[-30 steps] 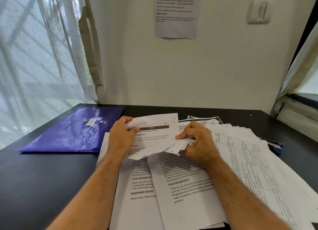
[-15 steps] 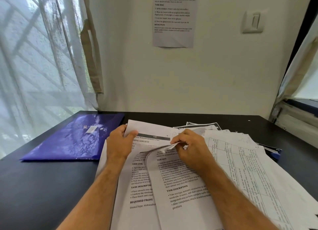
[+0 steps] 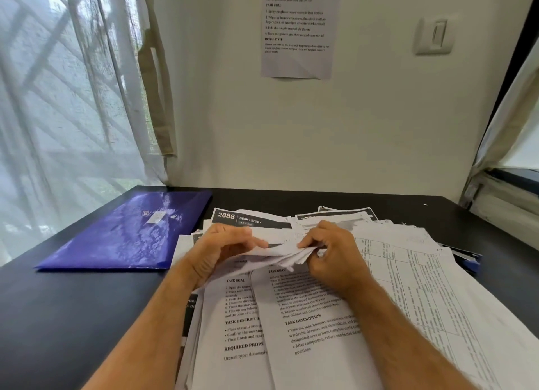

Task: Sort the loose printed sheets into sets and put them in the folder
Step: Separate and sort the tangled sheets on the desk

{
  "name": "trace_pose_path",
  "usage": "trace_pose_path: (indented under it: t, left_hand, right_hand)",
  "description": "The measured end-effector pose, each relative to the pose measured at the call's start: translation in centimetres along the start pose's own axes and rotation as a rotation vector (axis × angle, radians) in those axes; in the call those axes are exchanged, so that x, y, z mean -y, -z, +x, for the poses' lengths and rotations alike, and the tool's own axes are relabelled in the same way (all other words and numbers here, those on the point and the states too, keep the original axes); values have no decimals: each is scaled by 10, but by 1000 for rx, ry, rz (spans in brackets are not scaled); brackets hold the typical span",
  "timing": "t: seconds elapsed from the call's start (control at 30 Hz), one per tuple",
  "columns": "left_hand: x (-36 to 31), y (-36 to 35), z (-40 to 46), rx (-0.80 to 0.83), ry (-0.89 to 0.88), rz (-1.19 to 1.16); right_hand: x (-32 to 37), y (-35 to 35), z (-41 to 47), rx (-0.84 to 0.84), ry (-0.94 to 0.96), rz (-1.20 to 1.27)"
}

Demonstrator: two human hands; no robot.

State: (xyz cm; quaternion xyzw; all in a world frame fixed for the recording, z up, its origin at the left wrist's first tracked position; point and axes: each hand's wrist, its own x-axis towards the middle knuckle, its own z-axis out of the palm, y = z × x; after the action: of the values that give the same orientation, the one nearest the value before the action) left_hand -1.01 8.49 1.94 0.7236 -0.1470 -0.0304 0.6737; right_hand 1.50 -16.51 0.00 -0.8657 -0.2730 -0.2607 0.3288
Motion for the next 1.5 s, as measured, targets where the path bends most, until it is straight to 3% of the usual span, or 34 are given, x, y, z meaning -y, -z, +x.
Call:
trace_pose_path:
  t: [0.07, 0.13, 0.2, 0.27, 0.37, 0.5, 0.67, 0.9, 1.23, 1.37, 1.5]
  left_hand:
    - [1, -1, 4, -220, -15, 88]
    - [9, 8, 12, -433, 9, 471]
    - [22, 16, 18, -440, 137, 983]
    - [32, 18, 22, -372, 250, 1124]
    - [37, 18, 25, -358, 292, 1111]
    - [34, 20, 25, -462, 254, 1108]
    - [23, 11, 21, -687, 71, 665]
    - [12, 11, 19, -875, -12, 549]
    - [-19, 12, 6, -942, -183, 206]
    - [-51, 13, 5, -949, -267, 226]
    - [-96, 6, 2, -977, -384, 244]
  right_hand:
    - [-4, 0, 0, -29, 13, 17]
    - [-5, 1, 0, -38, 21, 25]
    - [-4, 1, 0, -33, 24, 34]
    - [-4, 2, 0, -26, 31, 35]
    - [-2, 3, 0, -10, 17, 34]
    - [-1, 6, -1, 6, -8, 40]
    - [-2, 5, -1, -15, 12, 46]
    - [-4, 4, -1, -49, 46, 26]
    - [-5, 1, 18, -36, -101, -135]
    - [12, 17, 35, 9, -228, -8]
    - [44, 50, 60, -121, -137, 17]
